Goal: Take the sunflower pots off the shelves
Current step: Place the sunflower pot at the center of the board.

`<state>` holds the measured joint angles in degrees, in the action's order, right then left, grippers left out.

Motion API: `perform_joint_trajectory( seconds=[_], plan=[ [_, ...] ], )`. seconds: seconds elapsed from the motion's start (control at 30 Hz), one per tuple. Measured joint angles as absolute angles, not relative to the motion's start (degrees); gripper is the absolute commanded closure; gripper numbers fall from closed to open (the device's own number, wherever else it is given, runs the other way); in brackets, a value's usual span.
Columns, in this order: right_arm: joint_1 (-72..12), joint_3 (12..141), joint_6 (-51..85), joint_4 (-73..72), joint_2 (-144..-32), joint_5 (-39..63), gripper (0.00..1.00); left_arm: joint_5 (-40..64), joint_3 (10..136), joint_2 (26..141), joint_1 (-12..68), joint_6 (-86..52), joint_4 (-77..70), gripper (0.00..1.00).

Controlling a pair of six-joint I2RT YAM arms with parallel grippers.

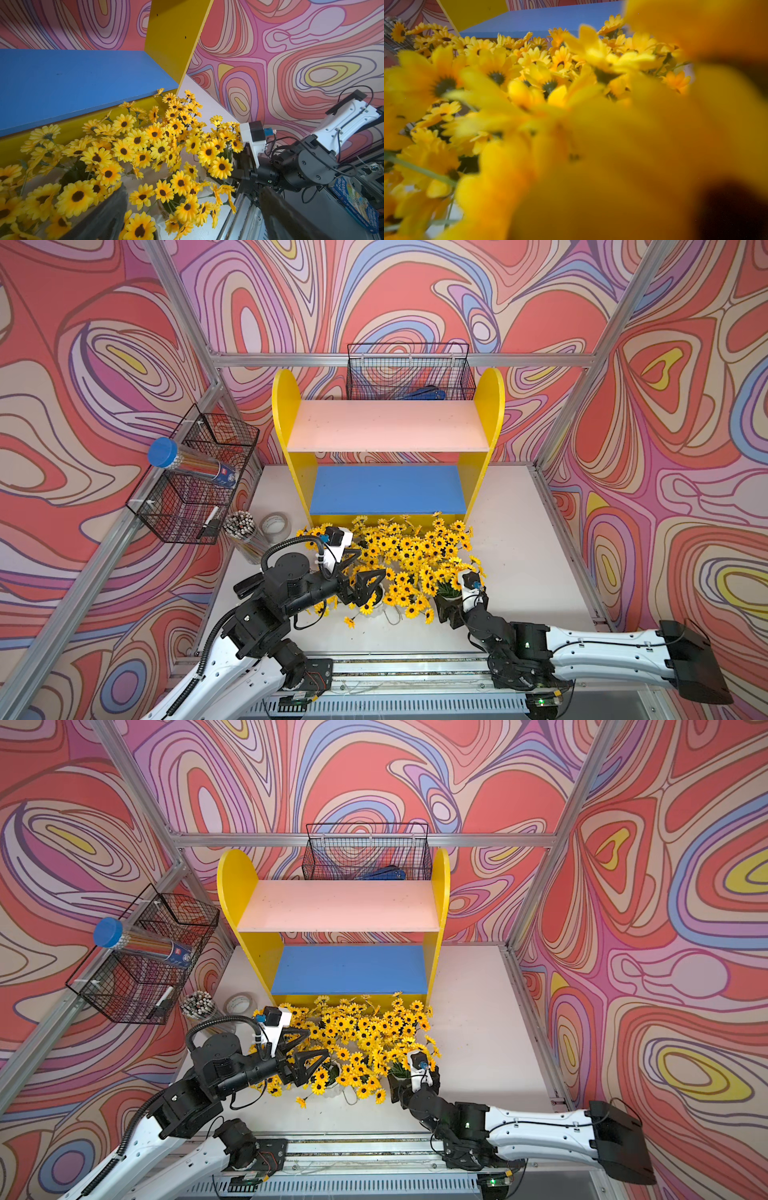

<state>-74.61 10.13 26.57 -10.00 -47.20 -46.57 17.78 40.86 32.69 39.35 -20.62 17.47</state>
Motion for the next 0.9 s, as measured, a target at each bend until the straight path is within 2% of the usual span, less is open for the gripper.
perform_joint_trajectory(
  seconds=[0.33,0.7,0.8,0.9],
  plan=[
    [-75.07,2.55,19.9,-33.67,-55.81,-55.83,1.0,17.72,41.15,32.77,39.35,-19.73,17.8,0.0],
    [-75.09,1.5,25.87,-39.11,-67.29,-61.21,1.0,16.58,41.15,33.12,39.35,-19.68,17.8,0.0],
    [-75.09,2.85,29.87,-41.45,-74.72,-63.22,1.0,16.1,41.15,33.08,39.35,-19.66,17.8,0.0],
    [-75.2,3.99,31.79,-49.67,-84.88,-66.41,1.0,15.57,41.15,33.04,39.35,-19.53,17.8,0.0]
  ],
)
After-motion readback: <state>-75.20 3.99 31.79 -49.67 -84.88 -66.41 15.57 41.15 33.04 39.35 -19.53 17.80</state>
